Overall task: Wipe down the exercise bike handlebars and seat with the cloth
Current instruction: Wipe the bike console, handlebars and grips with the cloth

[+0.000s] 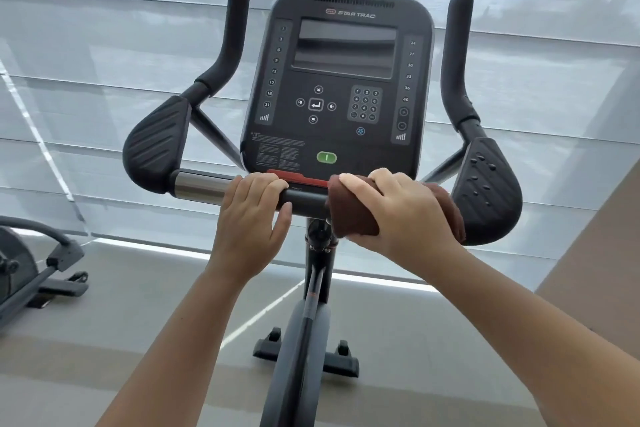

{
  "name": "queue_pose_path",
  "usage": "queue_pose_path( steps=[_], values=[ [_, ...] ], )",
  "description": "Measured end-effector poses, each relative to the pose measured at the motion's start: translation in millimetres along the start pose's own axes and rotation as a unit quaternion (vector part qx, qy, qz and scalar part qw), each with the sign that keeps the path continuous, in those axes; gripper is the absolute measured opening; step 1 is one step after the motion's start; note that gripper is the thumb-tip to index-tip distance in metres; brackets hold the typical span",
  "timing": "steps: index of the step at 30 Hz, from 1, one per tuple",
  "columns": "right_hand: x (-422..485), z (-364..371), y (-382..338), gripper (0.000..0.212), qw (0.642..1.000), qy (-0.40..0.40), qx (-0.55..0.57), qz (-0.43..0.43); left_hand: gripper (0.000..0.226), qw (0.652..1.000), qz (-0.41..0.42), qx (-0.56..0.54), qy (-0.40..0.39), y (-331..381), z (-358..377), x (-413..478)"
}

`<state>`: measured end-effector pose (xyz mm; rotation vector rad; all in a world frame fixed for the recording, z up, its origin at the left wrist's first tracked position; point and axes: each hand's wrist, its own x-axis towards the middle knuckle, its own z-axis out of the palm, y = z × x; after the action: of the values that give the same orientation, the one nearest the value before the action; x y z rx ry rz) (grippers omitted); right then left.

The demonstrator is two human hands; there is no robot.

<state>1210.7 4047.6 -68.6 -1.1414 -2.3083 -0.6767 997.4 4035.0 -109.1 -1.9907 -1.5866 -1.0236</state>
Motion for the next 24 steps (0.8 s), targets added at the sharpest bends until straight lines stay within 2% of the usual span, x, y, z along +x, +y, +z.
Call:
queue_pose_path(
  steps=[5, 9, 11, 15, 18, 20, 24],
  values=[
    [-3.9, 0.8, 2.0, 0.071, 0.999, 0.006, -0.021, 0.027, 0.035, 1.0, -0.013, -0.006, 0.011, 3.0, 1.2, -0.6],
    [10.3, -3.5, -14.5, 0.09, 0.997, -0.062, 0.033, 0.011, 0.036, 1.0, -0.016, -0.005, 0.021, 4.0, 1.2, -0.4],
    [-2.1, -9.3, -1.9, 0.087, 0.996, -0.066, 0.057, 0.006, 0.035, 0.999, -0.025, -0.012, 0.021, 5.5, 0.6, -0.3],
    [-24.5, -11.8, 12.7, 0.07, 1.0, -0.006, 0.001, 0.018, 0.035, 0.997, -0.067, -0.027, 0.023, 14.2, 1.2, 0.6],
    [3.2, -6.2, -7.4, 0.07, 0.997, -0.058, 0.005, 0.053, 0.036, 0.995, -0.097, -0.033, 0.018, 20.3, 0.5, 3.4],
    [16.4, 0.0, -14.1, 0.072, 0.995, -0.087, 0.007, 0.047, 0.037, 0.995, -0.099, -0.026, 0.012, 20.9, -0.9, 3.6],
    [0.6, -8.1, 19.2, 0.07, 0.994, -0.102, 0.02, 0.044, 0.028, 0.996, -0.091, -0.017, -0.011, 19.0, -3.4, 2.9]
  ],
)
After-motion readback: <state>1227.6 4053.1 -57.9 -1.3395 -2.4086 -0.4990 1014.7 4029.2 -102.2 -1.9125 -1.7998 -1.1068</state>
